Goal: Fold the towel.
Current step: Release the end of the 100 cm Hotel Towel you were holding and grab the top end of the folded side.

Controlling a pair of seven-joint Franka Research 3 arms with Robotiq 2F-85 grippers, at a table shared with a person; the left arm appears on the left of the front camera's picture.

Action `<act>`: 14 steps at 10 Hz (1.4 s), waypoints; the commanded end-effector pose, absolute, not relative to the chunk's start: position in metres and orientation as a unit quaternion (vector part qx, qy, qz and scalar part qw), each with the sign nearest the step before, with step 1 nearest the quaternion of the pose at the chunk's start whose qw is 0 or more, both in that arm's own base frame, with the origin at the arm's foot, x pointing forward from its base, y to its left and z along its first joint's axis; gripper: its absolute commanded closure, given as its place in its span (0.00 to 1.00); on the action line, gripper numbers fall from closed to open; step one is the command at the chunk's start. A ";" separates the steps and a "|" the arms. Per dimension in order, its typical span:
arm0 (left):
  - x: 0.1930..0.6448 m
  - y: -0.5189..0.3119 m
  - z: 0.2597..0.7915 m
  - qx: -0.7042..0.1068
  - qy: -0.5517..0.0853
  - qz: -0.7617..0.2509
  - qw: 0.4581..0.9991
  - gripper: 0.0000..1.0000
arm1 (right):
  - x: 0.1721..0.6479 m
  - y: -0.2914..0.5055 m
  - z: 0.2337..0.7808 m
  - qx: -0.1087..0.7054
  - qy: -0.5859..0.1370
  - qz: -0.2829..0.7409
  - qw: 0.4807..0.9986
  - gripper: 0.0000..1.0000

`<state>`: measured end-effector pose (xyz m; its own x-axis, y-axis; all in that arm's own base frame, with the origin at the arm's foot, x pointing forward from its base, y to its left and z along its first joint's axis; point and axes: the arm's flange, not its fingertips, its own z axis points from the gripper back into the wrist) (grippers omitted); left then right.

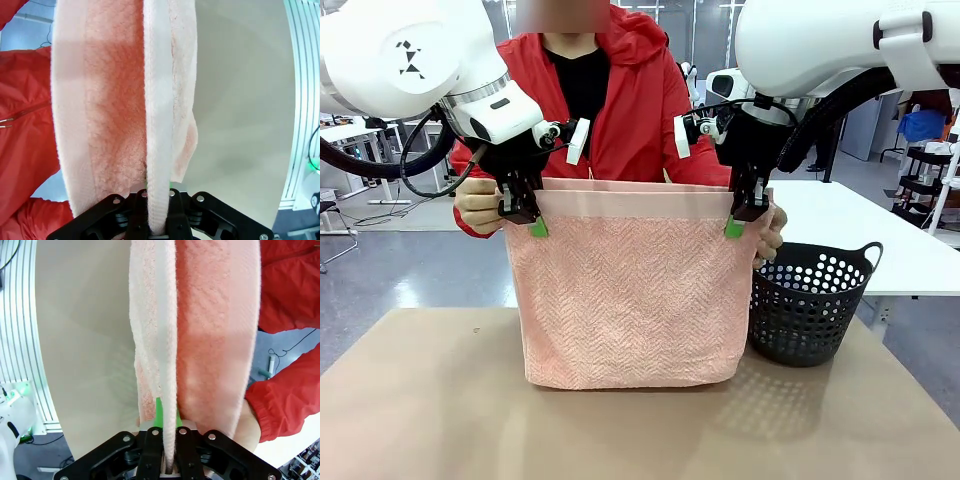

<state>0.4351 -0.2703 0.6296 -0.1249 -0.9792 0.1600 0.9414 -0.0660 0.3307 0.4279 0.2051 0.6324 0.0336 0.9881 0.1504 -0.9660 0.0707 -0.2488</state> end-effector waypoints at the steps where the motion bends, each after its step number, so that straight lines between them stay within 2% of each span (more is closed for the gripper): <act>1: 0.436 -0.268 0.630 0.054 -0.180 -0.727 0.660 1.00 | 0.428 0.203 0.634 -0.043 -0.142 0.680 0.718 1.00; 7: 0.436 -0.268 0.630 0.054 -0.180 -0.727 0.660 1.00 | 0.428 0.203 0.634 -0.043 -0.142 0.680 0.718 1.00; 8: 0.435 -0.270 0.630 0.053 -0.179 -0.728 0.659 0.85 | 0.428 0.205 0.632 -0.039 -0.142 0.681 0.718 0.97; 9: 0.430 -0.270 0.633 0.065 -0.191 -0.737 0.645 0.51 | 0.424 0.203 0.635 -0.040 -0.148 0.683 0.714 0.63; 10: 0.426 -0.268 0.640 0.076 -0.205 -0.731 0.647 0.39 | 0.419 0.199 0.640 -0.044 -0.158 0.677 0.717 0.62; 11: 0.420 -0.265 0.649 0.077 -0.222 -0.727 0.645 0.06 | 0.415 0.194 0.647 -0.045 -0.173 0.673 0.718 0.29; 12: 0.413 -0.259 0.659 0.083 -0.239 -0.723 0.642 0.00 | 0.409 0.189 0.657 -0.049 -0.190 0.670 0.716 0.28; 13: 0.406 -0.251 0.670 0.096 -0.253 -0.717 0.642 0.00 | 0.400 0.184 0.668 -0.058 -0.209 0.668 0.712 0.00; 14: 0.398 -0.243 0.682 0.100 -0.269 -0.711 0.642 0.00 | 0.389 0.179 0.680 -0.067 -0.231 0.666 0.706 0.00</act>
<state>0.4062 -0.2563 0.6850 -0.1479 -0.9689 0.1986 0.8859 -0.0405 0.4622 0.4005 0.1871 0.6819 0.0275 0.9790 0.2019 -0.9277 0.1002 -0.3597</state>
